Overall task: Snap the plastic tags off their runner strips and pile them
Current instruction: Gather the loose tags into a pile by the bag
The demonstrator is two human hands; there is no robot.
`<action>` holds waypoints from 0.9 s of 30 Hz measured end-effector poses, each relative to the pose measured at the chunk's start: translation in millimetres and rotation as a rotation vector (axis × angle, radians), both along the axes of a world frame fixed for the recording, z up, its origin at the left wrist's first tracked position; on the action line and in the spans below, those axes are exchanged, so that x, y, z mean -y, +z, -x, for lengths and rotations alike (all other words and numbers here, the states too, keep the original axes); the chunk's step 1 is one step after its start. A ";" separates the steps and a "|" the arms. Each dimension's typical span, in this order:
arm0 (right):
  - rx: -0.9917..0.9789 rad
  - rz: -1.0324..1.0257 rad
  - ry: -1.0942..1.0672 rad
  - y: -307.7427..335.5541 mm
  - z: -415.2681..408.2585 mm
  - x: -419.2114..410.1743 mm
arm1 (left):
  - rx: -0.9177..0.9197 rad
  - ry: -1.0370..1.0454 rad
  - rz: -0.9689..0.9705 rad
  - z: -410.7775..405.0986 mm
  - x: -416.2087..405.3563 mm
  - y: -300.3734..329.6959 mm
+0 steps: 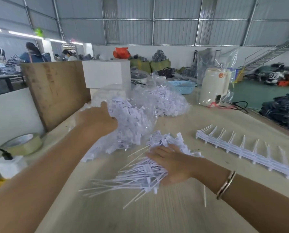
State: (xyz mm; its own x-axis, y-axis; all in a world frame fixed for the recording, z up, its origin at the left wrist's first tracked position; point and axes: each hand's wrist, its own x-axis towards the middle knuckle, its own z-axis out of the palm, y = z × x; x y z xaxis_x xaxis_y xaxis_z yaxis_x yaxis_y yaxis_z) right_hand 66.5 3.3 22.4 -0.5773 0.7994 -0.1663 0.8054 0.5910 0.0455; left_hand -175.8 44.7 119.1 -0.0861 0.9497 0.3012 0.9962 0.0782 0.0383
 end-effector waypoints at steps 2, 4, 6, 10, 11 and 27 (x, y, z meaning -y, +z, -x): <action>-0.078 0.079 -0.024 22.7 -11.7 11.5 | -0.168 -0.032 0.024 -15.1 26.1 19.3; -0.203 0.097 -0.068 44.7 -36.1 24.1 | -0.276 -0.204 -0.089 -27.5 57.2 29.8; -0.206 -0.001 -0.134 52.0 -73.5 39.2 | -0.172 -0.571 -0.135 -35.8 88.3 19.6; -0.077 -0.013 -0.183 16.8 -119.9 74.6 | -0.159 -0.938 0.220 -44.1 129.2 -39.7; -0.082 0.000 -0.168 3.6 -118.4 81.7 | -0.201 -0.902 0.288 -43.7 127.5 -55.1; -0.263 -0.347 -0.223 -46.7 -64.2 92.3 | 0.520 -0.370 0.680 -87.8 12.0 -115.4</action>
